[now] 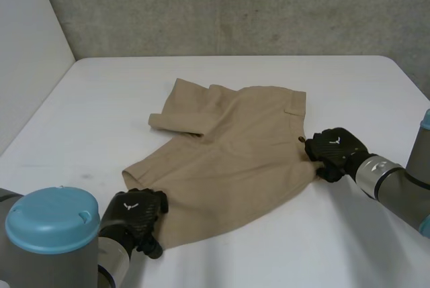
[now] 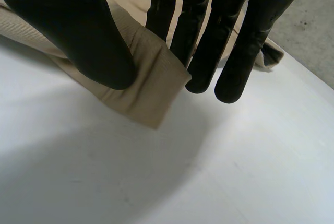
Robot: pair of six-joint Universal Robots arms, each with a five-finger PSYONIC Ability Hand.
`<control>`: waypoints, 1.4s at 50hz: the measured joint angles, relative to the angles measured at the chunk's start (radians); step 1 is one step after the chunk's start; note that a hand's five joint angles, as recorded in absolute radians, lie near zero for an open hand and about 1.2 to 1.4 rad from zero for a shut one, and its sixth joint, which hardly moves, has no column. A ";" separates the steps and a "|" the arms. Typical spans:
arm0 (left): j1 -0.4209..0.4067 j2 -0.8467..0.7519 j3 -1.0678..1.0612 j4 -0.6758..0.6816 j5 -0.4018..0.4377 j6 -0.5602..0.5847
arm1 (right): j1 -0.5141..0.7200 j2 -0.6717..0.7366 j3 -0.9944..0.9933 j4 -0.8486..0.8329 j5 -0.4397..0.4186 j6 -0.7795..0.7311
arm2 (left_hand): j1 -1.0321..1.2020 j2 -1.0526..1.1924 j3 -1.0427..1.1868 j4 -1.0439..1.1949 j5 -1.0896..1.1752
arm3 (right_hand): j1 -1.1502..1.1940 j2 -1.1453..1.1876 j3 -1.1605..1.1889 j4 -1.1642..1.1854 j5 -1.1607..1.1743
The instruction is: Fold the shorts.
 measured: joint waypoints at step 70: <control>0.173 0.576 0.005 -0.172 0.075 0.202 | -0.017 -0.664 0.162 0.816 0.002 -0.371 | 0.577 0.658 0.653 0.662 0.615 | 0.000 0.000 0.011 0.000 0.006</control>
